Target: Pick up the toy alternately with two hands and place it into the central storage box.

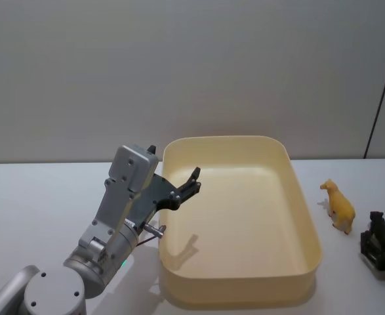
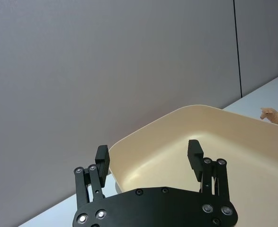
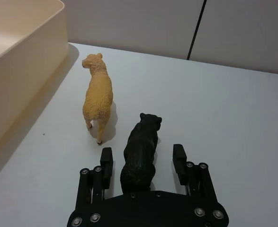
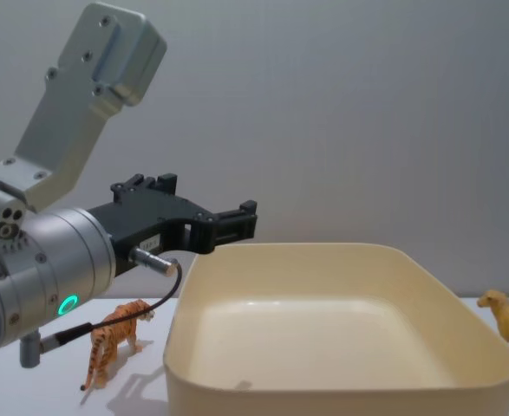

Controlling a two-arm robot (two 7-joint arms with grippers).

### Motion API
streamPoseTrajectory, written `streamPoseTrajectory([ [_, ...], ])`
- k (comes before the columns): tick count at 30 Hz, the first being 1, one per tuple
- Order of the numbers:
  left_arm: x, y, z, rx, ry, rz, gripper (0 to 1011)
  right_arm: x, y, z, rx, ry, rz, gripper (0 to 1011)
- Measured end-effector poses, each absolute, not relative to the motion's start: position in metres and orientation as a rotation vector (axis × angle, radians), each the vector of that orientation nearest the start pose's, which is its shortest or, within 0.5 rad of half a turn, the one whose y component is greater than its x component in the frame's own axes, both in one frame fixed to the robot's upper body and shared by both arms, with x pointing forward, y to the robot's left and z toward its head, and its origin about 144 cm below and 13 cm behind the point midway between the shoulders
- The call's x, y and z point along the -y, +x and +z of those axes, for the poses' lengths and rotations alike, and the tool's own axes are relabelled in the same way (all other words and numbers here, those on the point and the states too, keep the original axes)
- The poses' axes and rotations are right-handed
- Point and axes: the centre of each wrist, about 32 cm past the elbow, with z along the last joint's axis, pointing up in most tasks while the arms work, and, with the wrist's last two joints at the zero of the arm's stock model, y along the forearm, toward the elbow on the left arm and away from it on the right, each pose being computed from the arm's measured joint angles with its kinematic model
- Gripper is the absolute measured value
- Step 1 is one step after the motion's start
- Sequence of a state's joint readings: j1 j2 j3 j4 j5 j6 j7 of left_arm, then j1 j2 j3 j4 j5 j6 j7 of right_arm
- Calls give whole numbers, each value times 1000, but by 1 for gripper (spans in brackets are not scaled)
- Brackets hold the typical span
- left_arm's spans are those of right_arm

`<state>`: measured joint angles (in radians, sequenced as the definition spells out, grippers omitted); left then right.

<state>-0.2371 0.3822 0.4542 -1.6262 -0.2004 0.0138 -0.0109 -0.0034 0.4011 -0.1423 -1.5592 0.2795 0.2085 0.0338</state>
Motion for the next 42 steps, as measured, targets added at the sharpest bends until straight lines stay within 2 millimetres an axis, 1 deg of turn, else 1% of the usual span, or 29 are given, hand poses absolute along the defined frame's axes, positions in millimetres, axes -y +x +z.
streamPoseTrajectory([
  [9, -198, 492, 1204, 268, 61, 1124, 1002, 301, 461, 1138, -110, -310, -1395, 535],
  [10, -198, 492, 1204, 268, 61, 1124, 1002, 301, 461, 1138, -109, -310, -1395, 535],
  [11, -198, 492, 1204, 268, 61, 1124, 1002, 301, 461, 1138, -108, -308, -1395, 466],
  [12, -198, 492, 1204, 268, 61, 1124, 1002, 301, 461, 1138, -108, -308, -1395, 446],
  [13, -198, 492, 1204, 267, 61, 1124, 1002, 301, 461, 1138, -105, -306, -1394, 390],
  [15, -198, 492, 1204, 268, 61, 1124, 1002, 301, 460, 1138, -102, -302, -1395, 345],
  [16, -198, 492, 1204, 268, 61, 1124, 1002, 301, 460, 1138, -95, -294, -1397, 297],
  [17, -198, 492, 1204, 268, 61, 1124, 1002, 301, 460, 1139, -90, -289, -1399, 283],
  [22, -198, 492, 1204, 268, 61, 1124, 1002, 300, 459, 1143, -62, -254, -1410, 278],
  [29, -198, 492, 1204, 268, 61, 1124, 1002, 299, 460, 1155, -11, -184, -1421, 279],
  [37, -198, 492, 1204, 268, 61, 1124, 1002, 296, 462, 1182, 57, -74, -1398, 278],
  [42, -198, 492, 1204, 268, 61, 1124, 1002, 291, 466, 1204, 89, -6, -1352, 278],
])
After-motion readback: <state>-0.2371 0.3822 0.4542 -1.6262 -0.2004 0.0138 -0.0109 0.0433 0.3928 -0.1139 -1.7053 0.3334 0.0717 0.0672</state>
